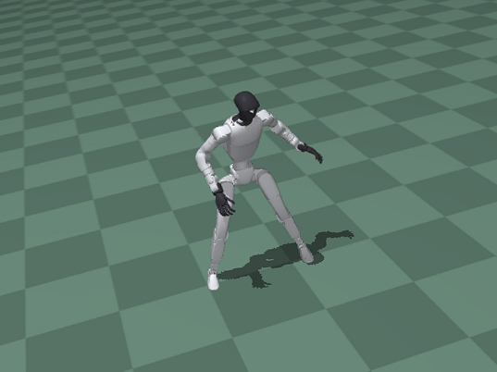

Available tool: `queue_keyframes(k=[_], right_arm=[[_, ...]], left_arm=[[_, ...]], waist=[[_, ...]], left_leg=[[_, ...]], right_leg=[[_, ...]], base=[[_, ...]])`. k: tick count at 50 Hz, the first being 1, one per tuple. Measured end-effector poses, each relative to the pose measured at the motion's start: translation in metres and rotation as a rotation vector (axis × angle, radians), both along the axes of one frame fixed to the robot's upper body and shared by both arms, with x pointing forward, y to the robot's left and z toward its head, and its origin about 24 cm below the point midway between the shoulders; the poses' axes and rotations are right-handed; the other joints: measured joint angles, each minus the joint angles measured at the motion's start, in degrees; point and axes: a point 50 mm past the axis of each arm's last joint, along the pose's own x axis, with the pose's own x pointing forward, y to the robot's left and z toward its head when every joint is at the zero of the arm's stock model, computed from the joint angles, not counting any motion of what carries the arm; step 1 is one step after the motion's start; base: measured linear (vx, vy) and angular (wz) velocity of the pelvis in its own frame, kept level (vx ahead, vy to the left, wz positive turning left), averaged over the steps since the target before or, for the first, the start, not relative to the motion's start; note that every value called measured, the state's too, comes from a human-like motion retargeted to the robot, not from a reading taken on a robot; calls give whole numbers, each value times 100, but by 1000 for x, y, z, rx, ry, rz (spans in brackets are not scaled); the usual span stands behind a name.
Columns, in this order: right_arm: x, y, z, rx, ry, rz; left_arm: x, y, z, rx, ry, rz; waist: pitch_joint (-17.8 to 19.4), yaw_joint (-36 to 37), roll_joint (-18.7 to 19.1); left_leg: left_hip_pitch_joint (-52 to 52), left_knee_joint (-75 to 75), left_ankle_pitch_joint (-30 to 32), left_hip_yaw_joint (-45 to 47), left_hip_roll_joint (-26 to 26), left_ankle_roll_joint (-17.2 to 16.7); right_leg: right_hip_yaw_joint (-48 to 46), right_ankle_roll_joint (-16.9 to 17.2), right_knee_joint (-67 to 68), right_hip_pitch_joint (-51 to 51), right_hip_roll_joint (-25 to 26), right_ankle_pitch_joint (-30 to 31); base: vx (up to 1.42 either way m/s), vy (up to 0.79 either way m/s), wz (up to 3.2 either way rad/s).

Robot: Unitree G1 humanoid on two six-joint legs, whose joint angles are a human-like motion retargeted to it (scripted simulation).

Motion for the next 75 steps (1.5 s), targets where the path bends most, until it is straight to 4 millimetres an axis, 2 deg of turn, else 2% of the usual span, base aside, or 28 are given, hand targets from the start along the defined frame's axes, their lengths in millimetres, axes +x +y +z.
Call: queue_keyframes(k=[2, 5, 7, 11, 15, 20, 22, 25, 28, 30, 33, 35, 37, 40, 42, 45, 48, 50, 53, 55, 59, 63, 67, 70, 72, 75], right_arm=[[-5, -11, 1, -8, -8, -54], [-10, -25, -6, -23, 9, -150], [-14, -38, -10, -43, 37, -201], [-28, -61, -23, -27, 119, -324], [-53, -73, -36, 67, 185, -445], [-85, -72, -52, 161, 257, -535], [-89, -67, -56, 217, 246, -571], [-80, -54, -58, 290, 238, -534], [-59, -37, -52, 375, 194, -457], [-56, -27, -48, 410, 172, -419], [-63, -23, -46, 389, 173, -399], [-70, -26, -48, 343, 199, -391], [-77, -30, -51, 292, 241, -378], [-78, -40, -53, 228, 294, -350], [-74, -46, -53, 200, 304, -342], [-67, -52, -50, 180, 283, -360], [-66, -54, -48, 180, 237, -409], [-64, -58, -46, 176, 205, -443], [-63, -68, -41, 161, 175, -488], [-66, -77, -38, 146, 173, -515], [-82, -93, -37, 129, 205, -566], [-93, -99, -42, 146, 248, -610], [-98, -90, -59, 215, 316, -648], [-104, -73, -78, 282, 392, -665], [-105, -56, -91, 309, 440, -652], [-100, -26, -103, 303, 486, -576]], left_arm=[[-23, -11, -20, -65, 63, 37], [-54, -33, -48, -161, 178, 51], [-69, -54, -66, -230, 268, 3], [-89, -91, -91, -370, 456, -176], [-103, -104, -99, -457, 579, -303], [-109, -89, -93, -433, 573, -260], [-108, -77, -89, -392, 555, -205], [-107, -59, -84, -337, 561, -117], [-103, -38, -76, -267, 602, -58], [-97, -21, -66, -197, 629, -57], [-67, -2, -47, -82, 578, -92], [-38, 4, -33, -31, 468, -115], [-11, 2, -21, -19, 309, -124], [15, -5, -5, -41, 79, -105], [19, -6, 0, -42, 3, -87], [13, -3, 2, -15, -2, -66], [-3, 1, -7, 8, 96, -59], [-12, -4, -19, -6, 174, -64], [-21, -24, -41, -82, 277, -119], [-26, -42, -54, -149, 324, -184], [-41, -72, -73, -283, 373, -278], [-62, -86, -84, -358, 409, -250], [-72, -84, -89, -336, 474, -210], [-70, -74, -87, -300, 504, -184], [-64, -63, -82, -278, 485, -148], [-52, -43, -70, -232, 414, -80]], waist=[[-25, -241, 278], [-119, -614, 571], [-182, -822, 682], [-346, -983, 717], [-635, -787, 667], [-1155, -360, 638], [-1301, -346, 599], [-1338, -652, 519], [-1135, -1207, 342], [-1038, -1451, 190], [-959, -1407, 77], [-964, -1203, 126], [-980, -994, 223], [-933, -797, 357], [-903, -789, 375], [-895, -903, 306], [-969, -1102, 240], [-999, -1270, 294], [-994, -1554, 471], [-993, -1679, 541], [-1055, -1644, 510], [-1158, -1384, 440], [-1267, -1009, 296], [-1366, -780, 61], [-1388, -697, -171], [-1334, -638, -577]], left_leg=[[75, -273, 222, 71, 158, -94], [181, -650, 400, 460, 286, -158], [270, -775, 307, 691, 168, -166], [436, -628, 30, 720, -445, -89], [524, -324, -227, 563, -1227, -8], [554, -403, -319, 206, -2089, -117], [544, -549, -306, 37, -2334, -84], [544, -716, -178, -202, -2435, 87], [591, -651, -219, -291, -2144, 215], [610, -558, -306, -319, -1921, 168], [628, -430, -346, -227, -1664, 84], [630, -381, -354, -100, -1469, 98], [649, -337, -381, 13, -1275, 163], [674, -151, -472, 182, -1036, 313], [620, 97, -569, 263, -923, 374], [486, 469, -700, 296, -752, 287], [425, 457, -563, 288, -465, 98], [421, 259, -327, 329, -235, 118], [418, -72, -8, 507, -26, 221], [407, -130, 91, 636, -74, 165], [322, 248, -44, 843, -657, -71], [238, 581, -451, 1548, -1240, -46], [129, 523, -691, 1747, -1827, 313], [-4, 340, -592, 1463, -2150, 634], [-28, 226, -519, 1372, -2119, 693], [83, -48, -423, 1159, -1903, 494]], right_leg=[[3, -15, 171, -93, 130, -127], [-153, -241, 374, -237, 306, -259], [-264, -269, 361, -256, 346, -237], [-391, -65, -113, -1, 397, 21], [-476, 208, -746, 384, 542, 362], [-521, 555, -1300, 768, 936, 602], [-515, 629, -1414, 867, 1131, 678], [-287, 454, -1388, 940, 1488, 678], [537, 16, -706, 729, 1891, 272], [922, -78, -50, 499, 2078, -64], [127, -299, 667, 260, 1633, -341], [-706, -601, 821, 246, 1062, -432], [-975, -708, 764, 298, 616, -466], [-842, -545, 552, 376, -17, -149], [-871, -337, 276, 466, -531, 412], [-507, 236, -289, 647, -941, 1048], [118, 777, -547, 746, -709, 624], [146, 668, -575, 738, -444, 285], [-88, 81, -620, 687, -92, 130], [-181, -96, -711, 687, 59, 156], [-205, 56, -1022, 773, 192, 297], [-198, 207, -1234, 816, 347, 381], [-290, 391, -1369, 879, 571, 434], [-506, 558, -1436, 959, 734, 427], [-709, 585, -1423, 1009, 844, 353], [-973, 493, -1281, 1044, 1028, 169]], base=[[1, -54, 17], [1, -51, 22], [3, -46, 22], [5, -42, 5], [7, -38, -15], [7, -34, -8], [2, -32, 13], [-3, -33, 36], [-8, -37, 43], [-9, -38, 16], [-7, -37, -32], [-4, -36, -67], [-1, -38, -67], [2, -42, -63], [4, -50, -51], [5, -60, -30], [3, -68, -11], [-1, -66, -2], [-4, -58, 9], [-3, -47, 6], [-1, -37, -9], [1, -28, -18], [4, -25, 6], [5, -23, 60], [6, -24, 88], [4, -24, 90]])
